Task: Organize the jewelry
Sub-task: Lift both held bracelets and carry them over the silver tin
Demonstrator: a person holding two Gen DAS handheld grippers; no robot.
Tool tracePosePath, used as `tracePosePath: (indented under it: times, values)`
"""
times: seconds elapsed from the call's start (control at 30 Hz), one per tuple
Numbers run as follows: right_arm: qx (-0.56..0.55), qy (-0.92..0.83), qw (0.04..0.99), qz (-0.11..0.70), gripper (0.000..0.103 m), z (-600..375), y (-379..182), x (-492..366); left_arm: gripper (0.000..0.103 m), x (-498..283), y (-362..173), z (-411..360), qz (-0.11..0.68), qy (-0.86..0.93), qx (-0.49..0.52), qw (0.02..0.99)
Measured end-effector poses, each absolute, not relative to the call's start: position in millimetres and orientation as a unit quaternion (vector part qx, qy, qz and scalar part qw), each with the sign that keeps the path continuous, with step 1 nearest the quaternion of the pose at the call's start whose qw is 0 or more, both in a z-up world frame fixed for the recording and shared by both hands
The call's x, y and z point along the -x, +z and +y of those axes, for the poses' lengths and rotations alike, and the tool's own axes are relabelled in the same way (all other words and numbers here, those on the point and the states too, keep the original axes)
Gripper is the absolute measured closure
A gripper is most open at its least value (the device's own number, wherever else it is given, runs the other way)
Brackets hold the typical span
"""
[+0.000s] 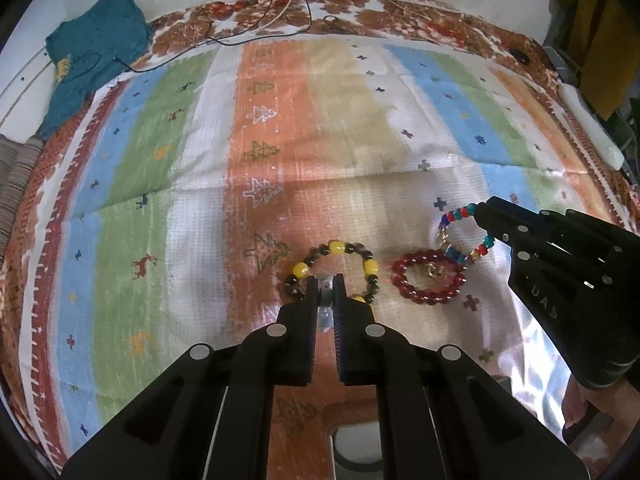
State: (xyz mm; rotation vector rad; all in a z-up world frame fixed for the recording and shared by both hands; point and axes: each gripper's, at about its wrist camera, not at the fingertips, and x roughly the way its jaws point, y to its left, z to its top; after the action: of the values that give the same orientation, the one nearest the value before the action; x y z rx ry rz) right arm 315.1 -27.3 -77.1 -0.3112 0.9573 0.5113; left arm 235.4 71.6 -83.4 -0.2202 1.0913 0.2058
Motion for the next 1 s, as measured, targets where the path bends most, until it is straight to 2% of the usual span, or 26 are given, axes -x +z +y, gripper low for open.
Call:
tracePosePath:
  times: [1.0]
  values:
    - [0.136,0.258,0.869,0.401,0.093,-51.7,-30.6,-251.8,0.096,-190.4,-31.3,49.6,0.469,0.071,0.106,0.874]
